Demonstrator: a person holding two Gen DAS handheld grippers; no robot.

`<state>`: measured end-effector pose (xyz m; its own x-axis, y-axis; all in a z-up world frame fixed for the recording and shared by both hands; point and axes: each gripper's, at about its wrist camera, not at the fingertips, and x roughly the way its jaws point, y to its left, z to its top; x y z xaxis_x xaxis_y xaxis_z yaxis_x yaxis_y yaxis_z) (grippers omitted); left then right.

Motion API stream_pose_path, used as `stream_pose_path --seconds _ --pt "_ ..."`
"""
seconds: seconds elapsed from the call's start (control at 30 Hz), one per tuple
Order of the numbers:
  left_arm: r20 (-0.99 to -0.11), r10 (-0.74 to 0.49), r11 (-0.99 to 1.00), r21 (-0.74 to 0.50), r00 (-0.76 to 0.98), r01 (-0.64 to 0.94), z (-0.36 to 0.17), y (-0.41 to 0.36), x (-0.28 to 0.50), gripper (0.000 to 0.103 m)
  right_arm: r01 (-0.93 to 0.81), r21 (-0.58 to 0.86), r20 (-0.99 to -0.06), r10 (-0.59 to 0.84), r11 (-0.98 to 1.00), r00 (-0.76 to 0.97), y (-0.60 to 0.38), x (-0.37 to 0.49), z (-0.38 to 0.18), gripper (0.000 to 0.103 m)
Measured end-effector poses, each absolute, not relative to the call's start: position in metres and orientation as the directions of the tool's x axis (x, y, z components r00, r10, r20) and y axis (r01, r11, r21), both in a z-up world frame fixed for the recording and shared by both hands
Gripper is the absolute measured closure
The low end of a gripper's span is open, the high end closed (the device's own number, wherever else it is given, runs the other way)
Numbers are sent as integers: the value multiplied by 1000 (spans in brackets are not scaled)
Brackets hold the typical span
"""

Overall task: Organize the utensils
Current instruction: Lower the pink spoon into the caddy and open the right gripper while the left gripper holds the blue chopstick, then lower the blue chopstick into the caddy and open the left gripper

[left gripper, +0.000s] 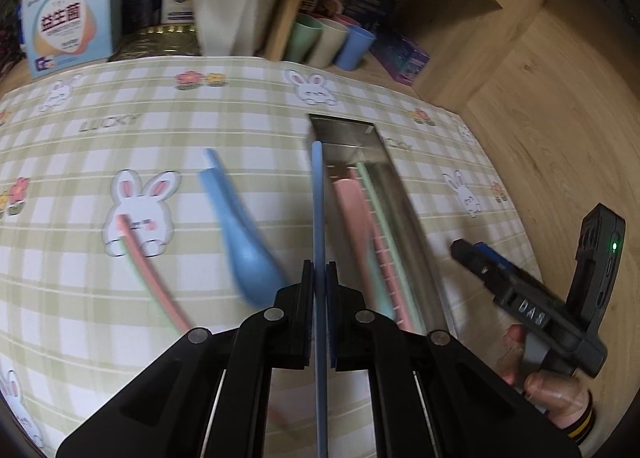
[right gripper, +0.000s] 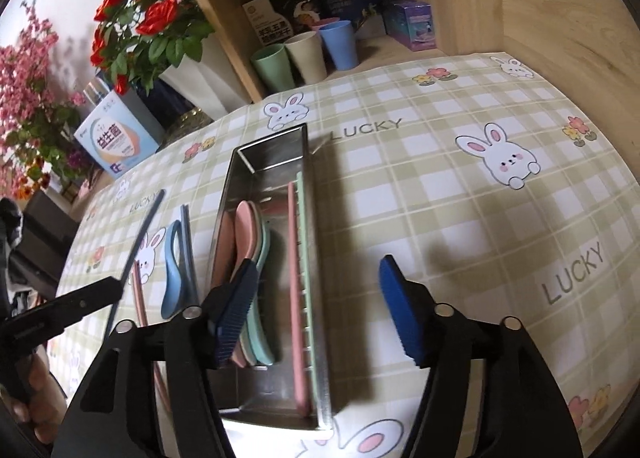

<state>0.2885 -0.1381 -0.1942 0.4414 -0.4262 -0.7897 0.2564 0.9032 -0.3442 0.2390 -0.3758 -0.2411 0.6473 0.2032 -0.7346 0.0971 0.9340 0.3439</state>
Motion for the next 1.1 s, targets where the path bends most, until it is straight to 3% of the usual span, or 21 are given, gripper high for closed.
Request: stream_pose_path --seconds 0.07,0.13,0.8,1.1 --pt "-790 -441 896 -362 426 256 -196 -153 293 98 93 344 -734 206 934 647 -382 239 -241 23" --pt "-790 -457 889 -386 409 247 -199 -165 298 98 83 364 -725 226 928 651 -386 238 -241 16" --pt "-865 -362 932 -322 349 169 -238 -247 341 97 172 418 -718 208 892 664 -445 228 -246 16" --pt "-871 -385 921 -338 306 194 -247 -257 344 97 183 434 -720 217 882 659 -445 227 -246 16"
